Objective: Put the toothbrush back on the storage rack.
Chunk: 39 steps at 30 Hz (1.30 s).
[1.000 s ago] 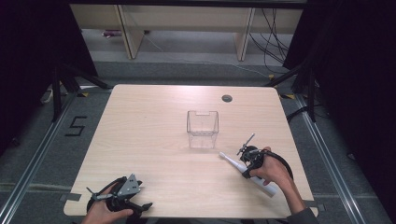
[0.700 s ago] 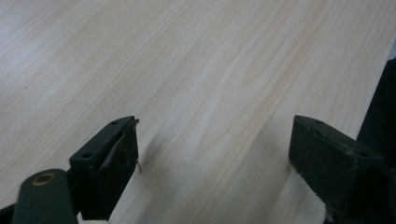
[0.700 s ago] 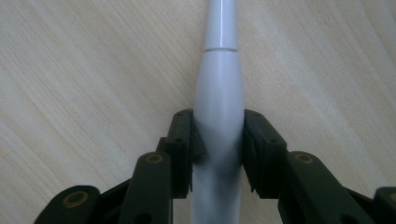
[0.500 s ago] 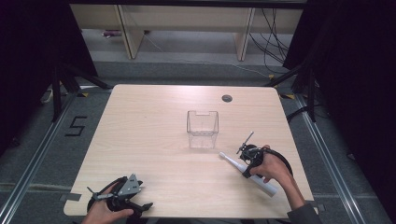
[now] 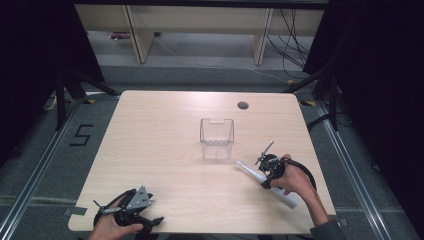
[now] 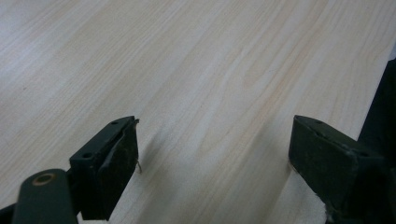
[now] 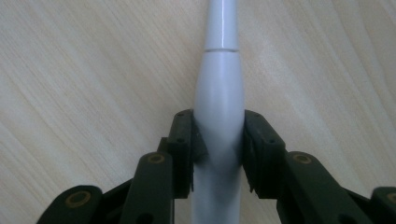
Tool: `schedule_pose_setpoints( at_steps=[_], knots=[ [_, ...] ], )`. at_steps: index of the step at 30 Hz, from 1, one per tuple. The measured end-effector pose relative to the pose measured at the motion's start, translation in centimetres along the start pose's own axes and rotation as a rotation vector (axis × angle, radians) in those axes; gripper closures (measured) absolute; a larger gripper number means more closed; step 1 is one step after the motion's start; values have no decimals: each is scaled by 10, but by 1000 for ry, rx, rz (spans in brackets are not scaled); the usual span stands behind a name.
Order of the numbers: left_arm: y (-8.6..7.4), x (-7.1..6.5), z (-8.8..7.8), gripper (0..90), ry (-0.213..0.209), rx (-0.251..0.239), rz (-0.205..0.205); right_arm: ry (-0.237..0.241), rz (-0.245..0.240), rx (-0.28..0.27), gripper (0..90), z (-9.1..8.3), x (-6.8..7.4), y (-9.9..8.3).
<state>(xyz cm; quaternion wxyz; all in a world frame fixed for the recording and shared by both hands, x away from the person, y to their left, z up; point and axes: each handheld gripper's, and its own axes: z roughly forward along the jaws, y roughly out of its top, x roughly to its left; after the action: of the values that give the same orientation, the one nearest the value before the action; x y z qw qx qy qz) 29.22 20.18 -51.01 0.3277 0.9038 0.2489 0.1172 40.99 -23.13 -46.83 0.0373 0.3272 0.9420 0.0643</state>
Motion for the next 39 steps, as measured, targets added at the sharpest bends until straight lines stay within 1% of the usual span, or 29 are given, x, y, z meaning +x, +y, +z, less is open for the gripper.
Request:
schedule_pose_setpoints(
  at_steps=[1,3,4,5,6,8,11,12,13,14,16,17,20,21,22,24,25,27,28,29,30,31,32,33,34,35,36,37,39],
  knots=[
    [0,0,0,155,-1,0,-1,-1,31,0,671,-1,2,-1],
    [0,-1,1,155,-5,0,-13,-2,26,-3,671,-1,2,-1],
    [0,0,1,155,1,-2,0,2,15,-14,671,-2,0,-2],
    [0,-1,1,155,-4,-2,-1,0,37,-33,672,-3,-2,-4],
    [0,-1,1,155,-3,-3,-1,0,13,-35,672,-3,-4,-5],
    [0,0,1,155,-3,-3,-1,0,22,-40,672,-4,-4,-5],
    [0,-1,1,155,-2,-3,-19,-5,29,-67,672,-8,-4,-7],
    [0,-1,1,155,-2,-3,-19,-5,29,-67,672,-8,-4,-7],
    [0,0,1,155,0,-1,0,-5,18,-78,673,-9,-5,-8],
    [0,-1,2,155,3,-10,-4,-9,25,-84,672,-13,-5,-9],
    [0,-1,1,155,2,-8,0,-7,24,-106,672,-17,-7,-11],
    [0,-1,1,155,2,-11,-11,-9,33,-131,673,-21,-9,-13],
    [0,0,1,155,2,-3,-5,-13,45,-155,673,-27,-10,-15],
    [0,-1,1,155,-4,-5,-19,-11,38,-170,673,-29,-10,-16],
    [1,0,0,155,-4,-7,2,-17,36,-174,673,-31,-11,-17],
    [0,-1,1,155,1,-2,-14,-14,52,-207,673,-35,-10,-19],
    [0,0,0,155,1,1,-1,-15,64,-225,673,-37,-11,-20],
    [0,0,0,155,1,1,-2,-22,66,-265,674,-42,-13,-23],
    [0,0,0,155,1,1,-2,-22,66,-265,674,-42,-13,-23],
    [0,0,0,155,0,-1,-2,-20,86,-315,673,-49,-14,-26],
    [0,0,0,155,0,-2,-1,-26,82,-354,673,-51,-16,-27],
    [0,0,0,155,3,-5,-1,-33,106,-379,673,-54,-16,-29],
    [0,-1,0,155,8,-14,-2,-31,113,-404,673,-56,-18,-29],
    [0,-1,0,155,9,-14,-3,-51,113,-471,673,-56,-19,-31],
    [0,0,0,155,9,-15,-4,-48,132,-485,673,-57,-19,-32],
    [0,0,0,155,9,-15,-5,-54,138,-533,673,-56,-21,-33],
    [0,0,0,155,8,-13,-4,-54,172,-555,673,-55,-20,-34],
    [0,0,0,155,4,-9,-3,-44,171,-591,673,-55,-23,-35],
    [0,0,0,155,4,-4,-2,-42,180,-599,673,-55,-24,-36]
  ],
)
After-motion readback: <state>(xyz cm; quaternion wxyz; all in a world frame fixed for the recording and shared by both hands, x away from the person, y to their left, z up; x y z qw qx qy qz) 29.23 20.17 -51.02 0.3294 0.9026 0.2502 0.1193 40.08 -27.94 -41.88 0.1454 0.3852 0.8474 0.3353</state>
